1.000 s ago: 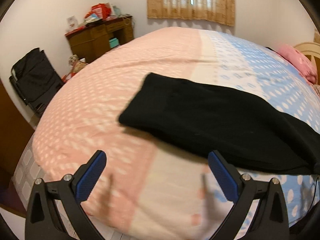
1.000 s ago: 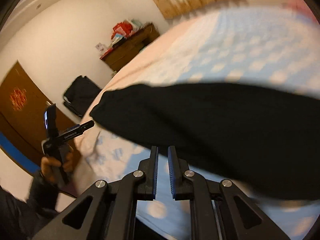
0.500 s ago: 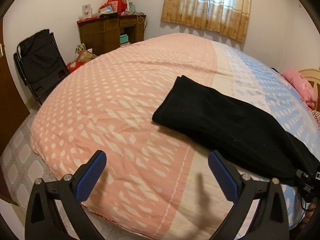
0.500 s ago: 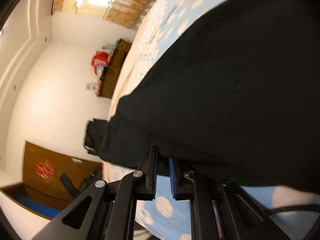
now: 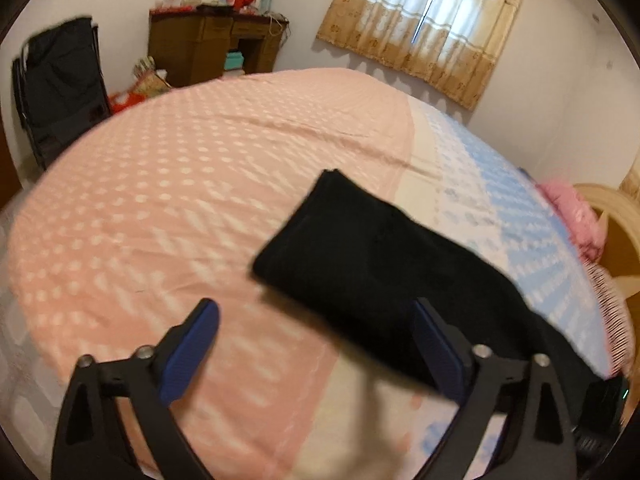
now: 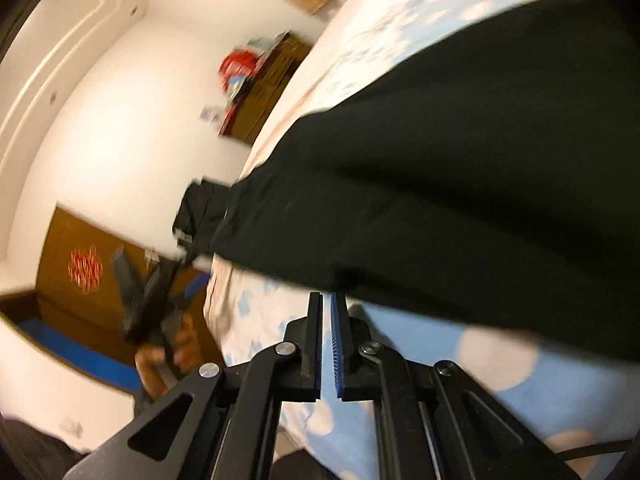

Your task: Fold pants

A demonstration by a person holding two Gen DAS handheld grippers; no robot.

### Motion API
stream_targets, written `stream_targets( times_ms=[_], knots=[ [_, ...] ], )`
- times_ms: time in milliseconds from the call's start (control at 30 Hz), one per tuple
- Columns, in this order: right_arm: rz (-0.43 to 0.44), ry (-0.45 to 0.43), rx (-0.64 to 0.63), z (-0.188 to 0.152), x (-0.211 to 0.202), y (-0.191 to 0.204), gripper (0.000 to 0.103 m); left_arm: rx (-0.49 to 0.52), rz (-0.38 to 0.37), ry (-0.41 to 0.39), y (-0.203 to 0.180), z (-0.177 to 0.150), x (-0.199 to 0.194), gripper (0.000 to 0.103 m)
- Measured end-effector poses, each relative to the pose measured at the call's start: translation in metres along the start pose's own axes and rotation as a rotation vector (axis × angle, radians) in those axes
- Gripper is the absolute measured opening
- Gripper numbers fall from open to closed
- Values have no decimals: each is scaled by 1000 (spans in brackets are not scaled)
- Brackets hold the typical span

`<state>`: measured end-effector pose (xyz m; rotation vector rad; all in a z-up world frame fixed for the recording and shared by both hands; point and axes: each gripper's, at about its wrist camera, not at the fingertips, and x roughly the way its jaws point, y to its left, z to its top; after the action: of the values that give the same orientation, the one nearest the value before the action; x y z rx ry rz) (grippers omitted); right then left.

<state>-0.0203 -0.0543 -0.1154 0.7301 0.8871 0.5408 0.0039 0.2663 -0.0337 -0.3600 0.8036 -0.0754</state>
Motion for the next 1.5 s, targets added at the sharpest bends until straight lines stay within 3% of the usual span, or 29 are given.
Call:
stream_targets(
  times_ms=[100, 200, 267, 333, 367, 467, 633, 967, 1100, 1167, 1233, 1267, 1367, 1433, 1500],
  knots=[
    [-25, -4, -82, -7, -9, 15, 5, -16, -30, 32, -8, 2, 14, 76],
    [-52, -29, -92, -13, -23, 15, 5, -4, -19, 26, -16, 2, 18, 72],
    [-47, -44, -68, -15, -23, 12, 5, -14, -20, 24, -18, 2, 19, 60],
    [-47, -52, -49, -10, -21, 9, 5, -27, -18, 26, -17, 4, 21, 27],
    [-47, -54, -45, -11, -22, 5, 5, -31, -16, 32, -16, 4, 22, 23],
    [-51, -53, -53, -22, -32, 6, 5, -28, -22, 26, -14, 3, 21, 18],
    [-59, -54, -113, -32, -43, 14, 5, 69, 35, -33, -29, 12, 6, 16],
    [-48, -80, -156, -46, -65, 18, 5, 23, 1, 20, -10, 39, 22, 17],
    [-40, -143, -160, -37, -84, 14, 5, 96, 106, 78, -13, 21, 36, 25],
    [-69, -173, -157, -31, -92, 12, 5, 121, 126, 61, -14, 16, 27, 43],
    [-113, -196, -147, -23, -97, 5, 5, 146, 258, 41, -9, 13, 15, 87],
    [-118, -195, -140, -19, -98, 1, 5, 155, 316, 18, -5, 12, 7, 91],
    [-125, -191, -165, 0, -98, 3, 5, 153, 308, -12, 4, 16, -15, 92],
    [-146, -188, -232, 18, -93, 14, 5, 167, 375, -86, -4, 23, -30, 90],
    [-197, -195, -290, 39, -82, 25, 5, 221, 390, -143, -20, 30, -39, 90]
  ],
)
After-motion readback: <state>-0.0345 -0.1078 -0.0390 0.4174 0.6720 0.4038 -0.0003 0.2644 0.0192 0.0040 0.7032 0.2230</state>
